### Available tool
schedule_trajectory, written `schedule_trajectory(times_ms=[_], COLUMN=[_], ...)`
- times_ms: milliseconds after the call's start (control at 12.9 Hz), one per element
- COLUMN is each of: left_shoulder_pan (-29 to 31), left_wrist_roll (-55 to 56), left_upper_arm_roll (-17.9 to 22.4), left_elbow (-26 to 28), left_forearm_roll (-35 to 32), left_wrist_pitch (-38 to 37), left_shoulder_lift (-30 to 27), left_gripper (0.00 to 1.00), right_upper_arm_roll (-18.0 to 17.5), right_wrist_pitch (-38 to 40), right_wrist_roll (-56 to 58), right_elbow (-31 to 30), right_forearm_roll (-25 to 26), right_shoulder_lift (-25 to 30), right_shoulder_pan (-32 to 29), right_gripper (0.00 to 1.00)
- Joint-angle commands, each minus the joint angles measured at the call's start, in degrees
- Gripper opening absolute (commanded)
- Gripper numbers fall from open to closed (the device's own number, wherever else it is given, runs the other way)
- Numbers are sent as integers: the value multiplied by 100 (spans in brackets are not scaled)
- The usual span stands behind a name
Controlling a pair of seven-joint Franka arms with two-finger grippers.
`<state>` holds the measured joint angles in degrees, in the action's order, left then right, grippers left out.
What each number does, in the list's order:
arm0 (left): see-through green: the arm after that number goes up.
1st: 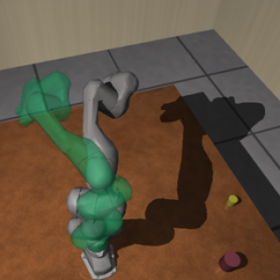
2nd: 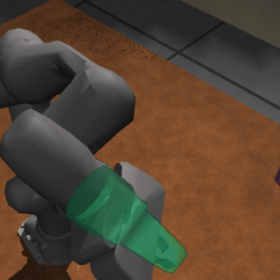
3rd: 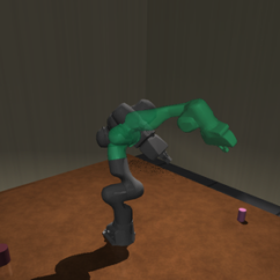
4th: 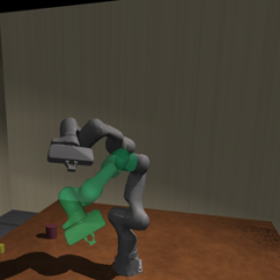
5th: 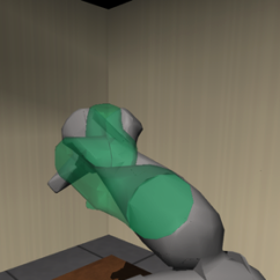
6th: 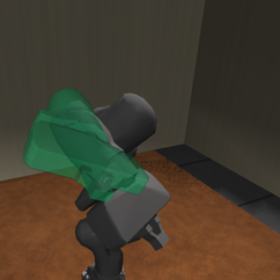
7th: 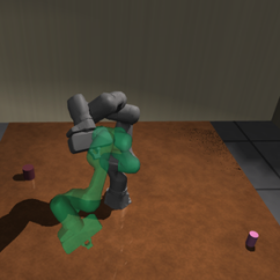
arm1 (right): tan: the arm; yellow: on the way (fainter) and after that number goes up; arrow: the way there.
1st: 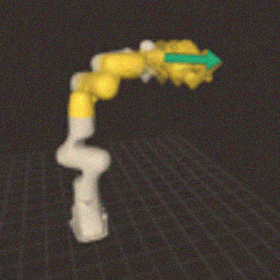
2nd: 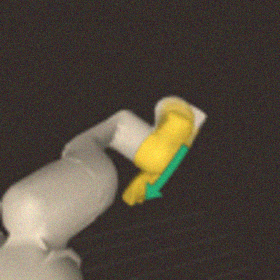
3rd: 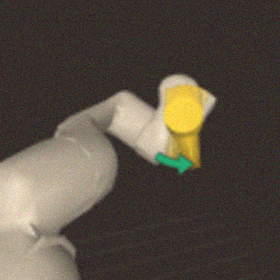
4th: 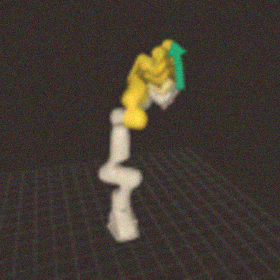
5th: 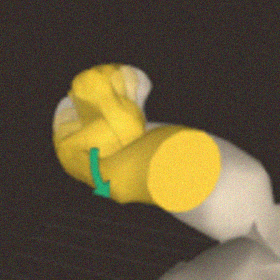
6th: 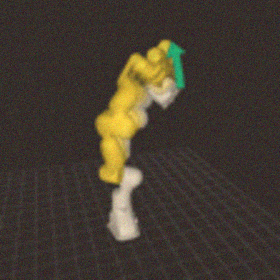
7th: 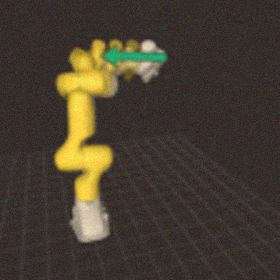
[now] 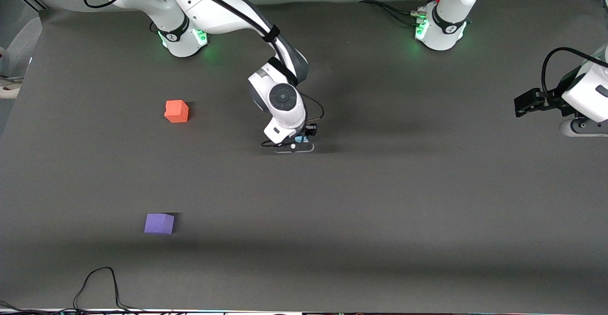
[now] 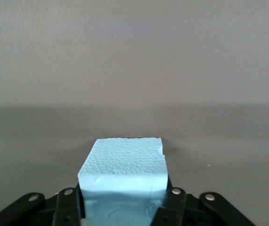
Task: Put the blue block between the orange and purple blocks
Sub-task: 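Close the right gripper on the light blue block and lift, then carry the blue block with the right gripper between orange and purple blocks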
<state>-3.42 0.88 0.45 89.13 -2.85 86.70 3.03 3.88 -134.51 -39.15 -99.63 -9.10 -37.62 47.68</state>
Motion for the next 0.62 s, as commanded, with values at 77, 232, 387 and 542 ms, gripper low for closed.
schedule_trajectory(times_ms=[77, 232, 387, 542], left_shoulder_pan=[-124, -141, -142, -150], left_wrist_roll=[-264, -211, -219, -219], left_upper_arm_roll=[236, 219, 201, 201], left_elbow=[228, 219, 219, 219], left_forearm_roll=[188, 197, 214, 267], left_wrist_pitch=[84, 84, 66, 57], left_shoulder_lift=[-189, -188, -197, -197], left_gripper=[100, 100, 100, 100], right_upper_arm_roll=[804, 1462, 2384, 3098], right_wrist_pitch=[1099, 1776, 1972, 1702], right_wrist_roll=[827, 1486, 2259, 2927], right_elbow=[-162, -180, -293, -635], right_forearm_roll=[14, 5, 5, -65], right_shoulder_lift=[973, 1439, 1669, 1723], right_shoulder_pan=[-48, -153, -137, -154], right_gripper=[33, 34, 34, 34])
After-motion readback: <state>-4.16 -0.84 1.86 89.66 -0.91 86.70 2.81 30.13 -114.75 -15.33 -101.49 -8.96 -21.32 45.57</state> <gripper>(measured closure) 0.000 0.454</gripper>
